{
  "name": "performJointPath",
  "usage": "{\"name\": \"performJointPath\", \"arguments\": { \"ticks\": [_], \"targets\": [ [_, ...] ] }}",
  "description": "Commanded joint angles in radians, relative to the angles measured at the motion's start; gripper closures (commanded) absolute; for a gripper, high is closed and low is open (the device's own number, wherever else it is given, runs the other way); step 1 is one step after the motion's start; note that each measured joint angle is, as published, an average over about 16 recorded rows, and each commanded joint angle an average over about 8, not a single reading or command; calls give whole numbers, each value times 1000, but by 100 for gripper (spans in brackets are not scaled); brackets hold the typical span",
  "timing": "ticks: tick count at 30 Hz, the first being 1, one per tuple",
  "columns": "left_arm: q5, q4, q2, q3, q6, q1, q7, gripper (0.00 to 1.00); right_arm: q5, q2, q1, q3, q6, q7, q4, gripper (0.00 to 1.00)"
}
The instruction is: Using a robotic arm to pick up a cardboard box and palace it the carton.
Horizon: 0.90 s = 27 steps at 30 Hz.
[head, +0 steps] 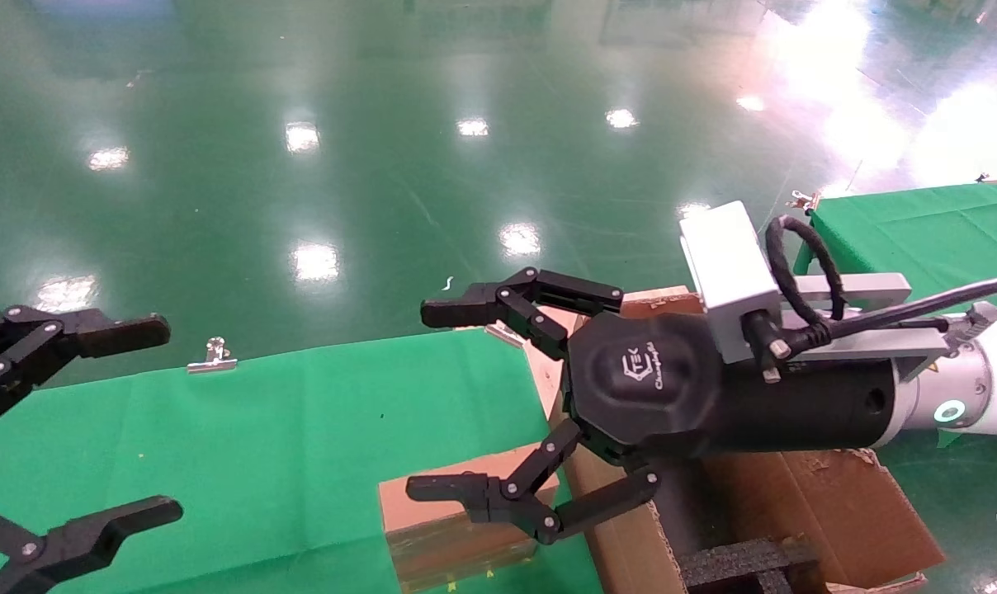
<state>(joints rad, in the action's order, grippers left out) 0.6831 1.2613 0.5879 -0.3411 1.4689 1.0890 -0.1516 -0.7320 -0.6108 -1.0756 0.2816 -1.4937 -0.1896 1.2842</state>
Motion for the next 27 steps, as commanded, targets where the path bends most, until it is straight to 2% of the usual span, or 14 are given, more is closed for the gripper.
{"name": "performJointPath", "arguments": {
  "ticks": [1,13,14,21,22,27],
  "targets": [
    [0,0,0,0,0,0,0,0,0,0,0,0,0,0,0,0],
    [0,0,0,0,0,0,0,1,0,0,0,0,0,0,0,0],
    [0,0,0,0,0,0,0,11,0,0,0,0,0,0,0,0],
    [0,0,0,0,0,0,0,97,0,0,0,0,0,0,0,0],
    [0,0,0,0,0,0,0,100,0,0,0,0,0,0,-1,0],
    [0,0,0,0,0,0,0,100,-37,5,-6,17,4,-10,2,0]
  ]
}}
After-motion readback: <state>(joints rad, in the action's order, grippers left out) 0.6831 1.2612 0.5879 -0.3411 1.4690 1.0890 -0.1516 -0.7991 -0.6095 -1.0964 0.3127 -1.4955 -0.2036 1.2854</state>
